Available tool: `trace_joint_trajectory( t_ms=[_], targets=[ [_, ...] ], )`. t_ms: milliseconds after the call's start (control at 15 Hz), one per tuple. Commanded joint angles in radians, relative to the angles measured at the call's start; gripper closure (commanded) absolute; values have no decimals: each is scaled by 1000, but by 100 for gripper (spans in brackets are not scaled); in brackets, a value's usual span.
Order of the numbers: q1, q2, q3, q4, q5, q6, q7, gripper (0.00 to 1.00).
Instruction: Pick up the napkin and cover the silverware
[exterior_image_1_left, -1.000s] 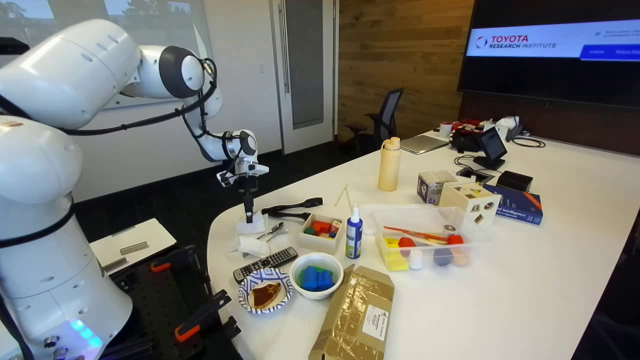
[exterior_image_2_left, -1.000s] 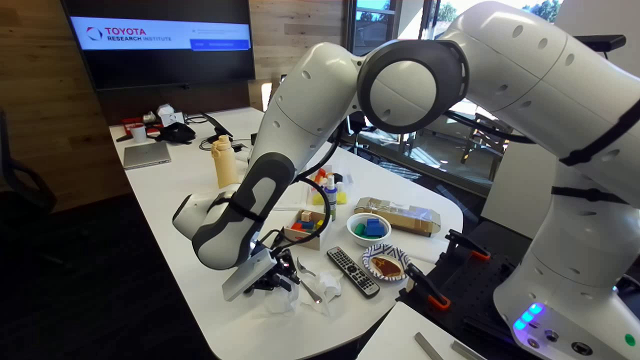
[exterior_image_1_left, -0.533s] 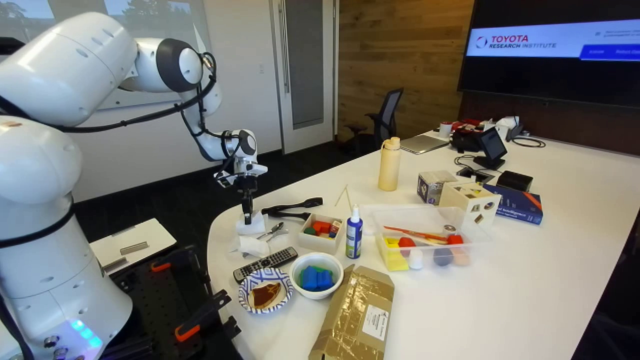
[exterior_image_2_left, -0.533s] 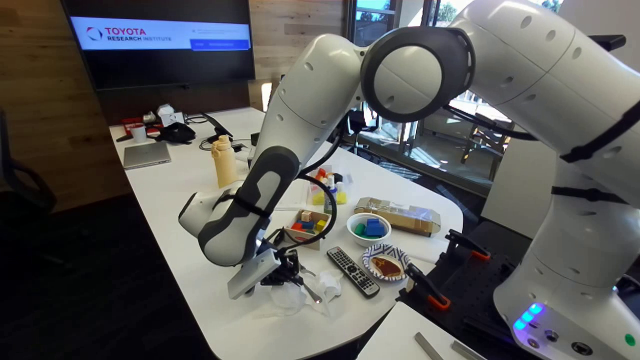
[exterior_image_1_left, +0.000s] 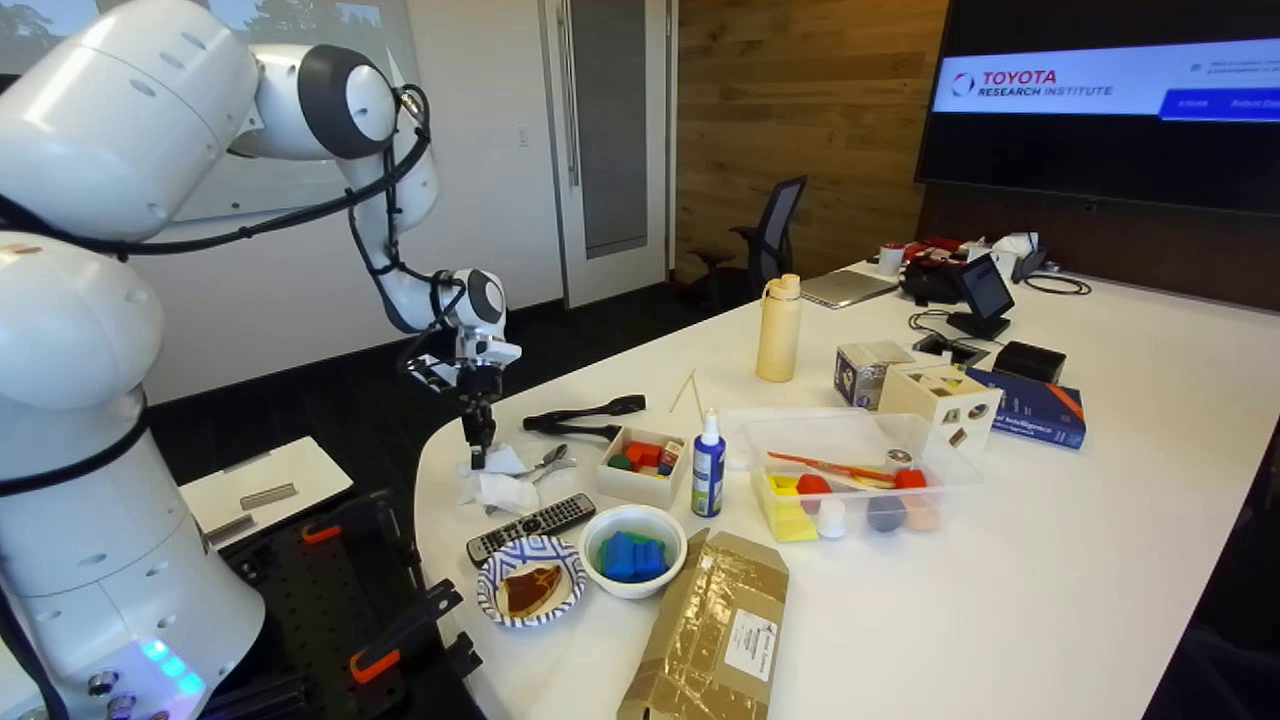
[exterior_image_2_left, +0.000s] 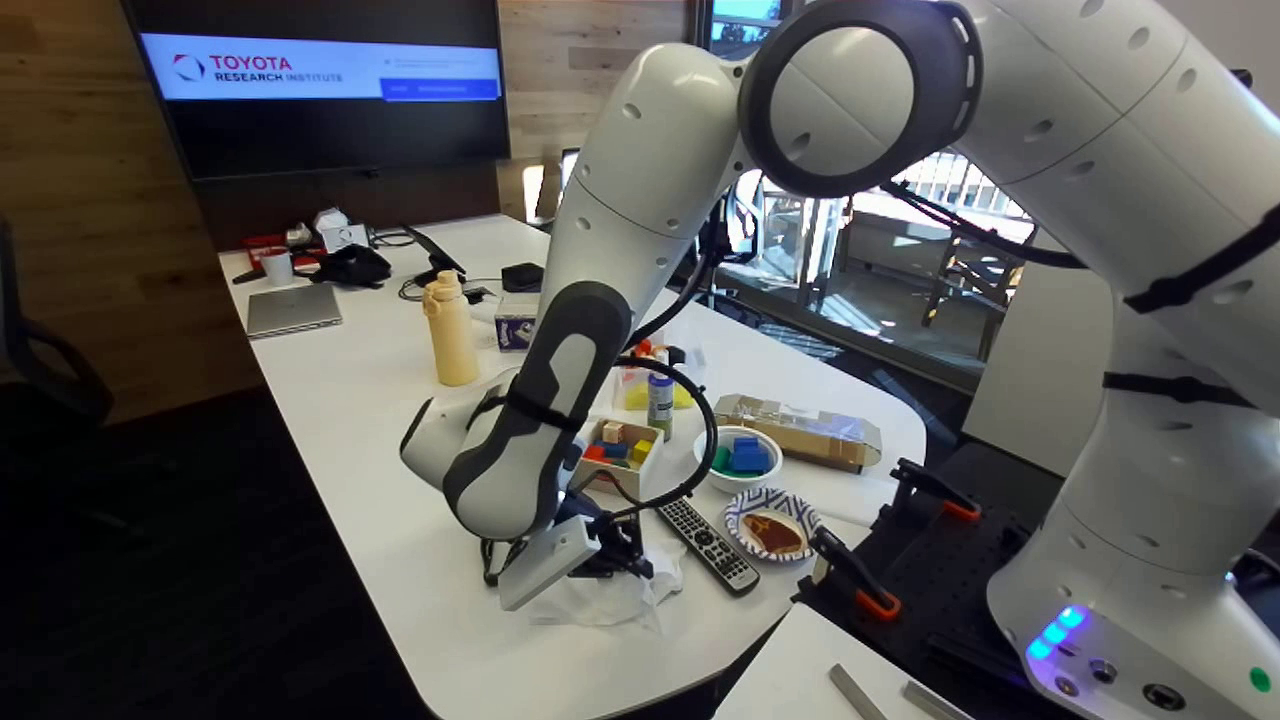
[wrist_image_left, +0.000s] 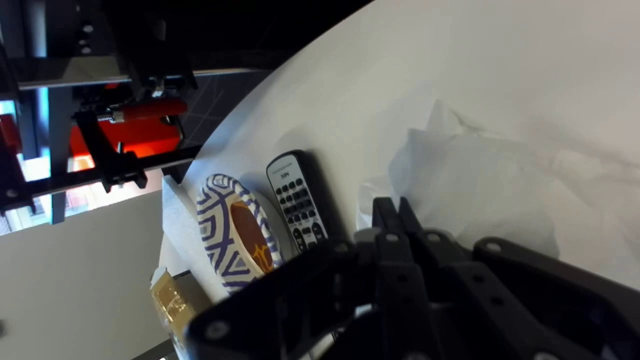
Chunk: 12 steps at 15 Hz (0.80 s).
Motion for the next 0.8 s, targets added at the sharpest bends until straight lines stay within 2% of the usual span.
trace_joint_trajectory(
  t_ms=[0, 133, 733],
  targets=[
    [-29, -36, 29, -101, 31, 53, 49, 74],
    [-38, -43, 36, -129, 41, 68, 61, 66],
    [-39, -158, 36, -139, 15, 75, 65, 1]
  ],
)
